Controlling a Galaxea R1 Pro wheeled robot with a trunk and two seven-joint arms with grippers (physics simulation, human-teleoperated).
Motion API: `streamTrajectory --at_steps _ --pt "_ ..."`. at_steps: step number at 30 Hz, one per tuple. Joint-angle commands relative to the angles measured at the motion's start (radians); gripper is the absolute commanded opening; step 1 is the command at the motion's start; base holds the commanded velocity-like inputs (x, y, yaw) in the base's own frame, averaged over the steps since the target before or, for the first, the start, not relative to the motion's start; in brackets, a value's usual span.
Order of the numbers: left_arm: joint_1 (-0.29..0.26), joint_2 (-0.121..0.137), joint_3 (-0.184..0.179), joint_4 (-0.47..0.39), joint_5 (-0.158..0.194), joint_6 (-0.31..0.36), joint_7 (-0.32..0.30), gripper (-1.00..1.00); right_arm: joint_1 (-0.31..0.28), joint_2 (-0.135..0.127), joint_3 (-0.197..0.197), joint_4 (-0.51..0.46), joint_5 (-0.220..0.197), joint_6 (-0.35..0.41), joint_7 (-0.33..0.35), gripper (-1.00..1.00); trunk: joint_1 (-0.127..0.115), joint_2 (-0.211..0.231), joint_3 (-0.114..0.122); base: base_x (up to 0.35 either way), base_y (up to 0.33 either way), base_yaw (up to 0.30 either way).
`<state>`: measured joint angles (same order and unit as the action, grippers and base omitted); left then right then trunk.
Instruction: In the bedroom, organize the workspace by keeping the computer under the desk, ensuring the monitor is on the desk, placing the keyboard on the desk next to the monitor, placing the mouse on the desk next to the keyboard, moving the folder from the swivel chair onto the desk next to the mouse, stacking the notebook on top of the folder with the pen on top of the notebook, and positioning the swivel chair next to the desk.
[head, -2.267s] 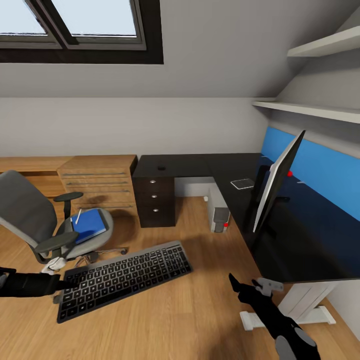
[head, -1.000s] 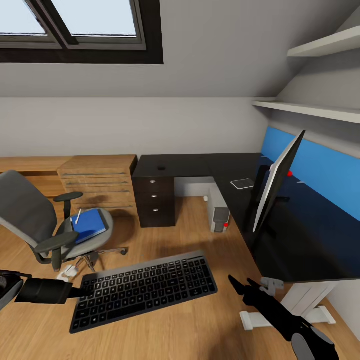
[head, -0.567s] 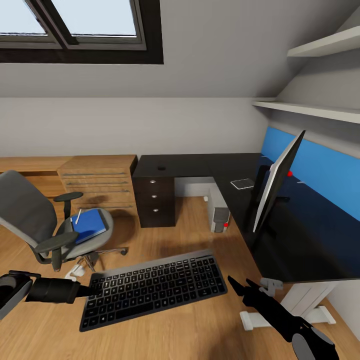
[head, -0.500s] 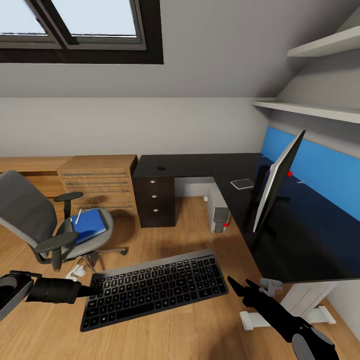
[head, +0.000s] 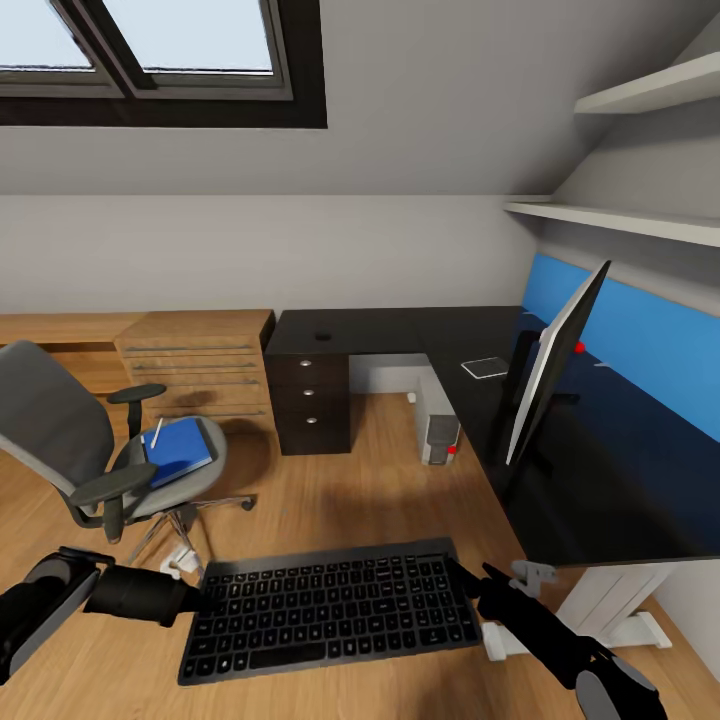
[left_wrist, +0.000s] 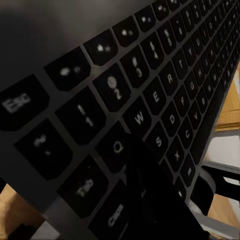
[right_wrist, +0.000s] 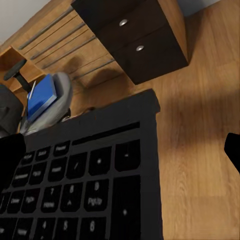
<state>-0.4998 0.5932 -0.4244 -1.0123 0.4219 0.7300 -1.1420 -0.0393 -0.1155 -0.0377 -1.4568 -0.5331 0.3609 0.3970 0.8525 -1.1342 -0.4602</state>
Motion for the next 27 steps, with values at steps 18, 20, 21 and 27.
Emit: streamTrajectory --at_steps 18,20,21,27 --pt "-0.001 -0.014 0.009 -0.002 -0.043 0.005 -0.005 -1.00 -0.001 -0.003 -0.011 0.045 -0.090 0.091 0.148 1.00 0.000 -0.001 -0.001 0.000 0.000 0.000" --pt "0.000 -0.013 0.010 -0.004 -0.042 0.005 -0.006 -1.00 -0.001 -0.004 -0.014 0.053 -0.118 0.092 0.151 1.00 0.000 -0.001 -0.001 0.000 0.000 0.000" --pt "0.000 -0.013 0.010 -0.006 -0.042 0.005 -0.006 -1.00 -0.001 -0.006 -0.015 0.056 -0.125 0.092 0.151 1.00 0.000 -0.001 -0.001 0.000 0.000 0.000" --pt "0.000 -0.011 0.031 -0.024 -0.042 0.005 -0.006 -1.00 -0.001 -0.047 -0.020 0.069 -0.162 0.093 0.174 1.00 0.000 -0.001 -0.001 0.000 0.000 0.000"
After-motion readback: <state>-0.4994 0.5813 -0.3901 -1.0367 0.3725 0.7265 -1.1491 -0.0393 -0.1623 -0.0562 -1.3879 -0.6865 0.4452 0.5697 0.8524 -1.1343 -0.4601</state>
